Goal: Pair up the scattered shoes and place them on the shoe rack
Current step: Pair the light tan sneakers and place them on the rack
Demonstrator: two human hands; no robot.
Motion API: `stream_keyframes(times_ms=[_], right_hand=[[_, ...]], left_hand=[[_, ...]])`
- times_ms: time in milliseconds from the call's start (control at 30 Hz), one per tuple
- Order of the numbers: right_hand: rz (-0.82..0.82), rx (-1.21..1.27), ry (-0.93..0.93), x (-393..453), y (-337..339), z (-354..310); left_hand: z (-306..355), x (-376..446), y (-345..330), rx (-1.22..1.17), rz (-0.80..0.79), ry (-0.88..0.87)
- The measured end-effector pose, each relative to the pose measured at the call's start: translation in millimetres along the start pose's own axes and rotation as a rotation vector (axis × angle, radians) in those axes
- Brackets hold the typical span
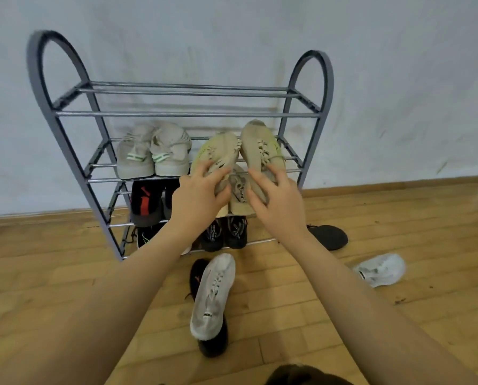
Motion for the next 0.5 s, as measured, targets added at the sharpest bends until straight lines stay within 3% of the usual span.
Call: stream_keyframes(times_ms=[500], right_hand=[[-0.133,-0.016,0.01,109.8,-79.5,56.7]], left_hand=[[-50.7,94.2,-56.6,0.075,0.02,0.069]])
Point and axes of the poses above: each hand's wrist, its own x-axis towards the middle knuckle, its own y-axis out of the back of the hand, z = x × y, the point moved 9 cm from there along x, towards the middle knuckle, and after that the axes turned 8 degrees about x, right-handed, at the moved point
